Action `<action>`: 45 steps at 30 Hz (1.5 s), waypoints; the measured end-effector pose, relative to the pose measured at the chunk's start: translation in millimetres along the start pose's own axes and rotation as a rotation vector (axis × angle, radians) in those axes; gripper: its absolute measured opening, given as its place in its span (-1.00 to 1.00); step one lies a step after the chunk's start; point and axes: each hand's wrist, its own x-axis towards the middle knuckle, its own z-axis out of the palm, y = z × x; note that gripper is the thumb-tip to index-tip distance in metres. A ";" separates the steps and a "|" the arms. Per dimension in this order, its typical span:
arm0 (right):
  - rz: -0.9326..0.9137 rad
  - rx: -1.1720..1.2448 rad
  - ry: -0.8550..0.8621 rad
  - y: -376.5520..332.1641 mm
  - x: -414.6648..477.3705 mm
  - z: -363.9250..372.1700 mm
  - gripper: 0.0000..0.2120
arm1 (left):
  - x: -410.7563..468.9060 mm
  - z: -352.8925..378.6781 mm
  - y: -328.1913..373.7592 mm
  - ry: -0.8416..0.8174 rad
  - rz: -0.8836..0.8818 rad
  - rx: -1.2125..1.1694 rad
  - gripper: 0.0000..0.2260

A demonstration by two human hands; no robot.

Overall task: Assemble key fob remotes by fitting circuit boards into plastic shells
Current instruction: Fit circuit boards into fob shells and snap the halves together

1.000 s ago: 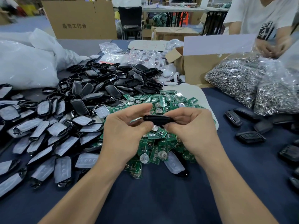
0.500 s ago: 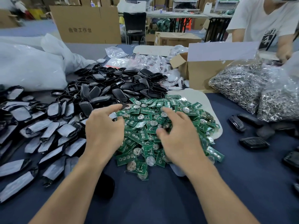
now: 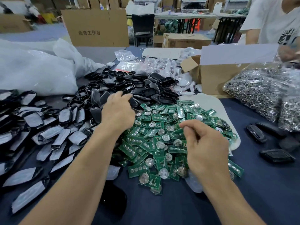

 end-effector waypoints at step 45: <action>0.230 0.633 0.008 -0.8 10.7 -9.1 -0.78 | -105.5 28.6 61.8 -0.087 -0.019 -1.253 -0.65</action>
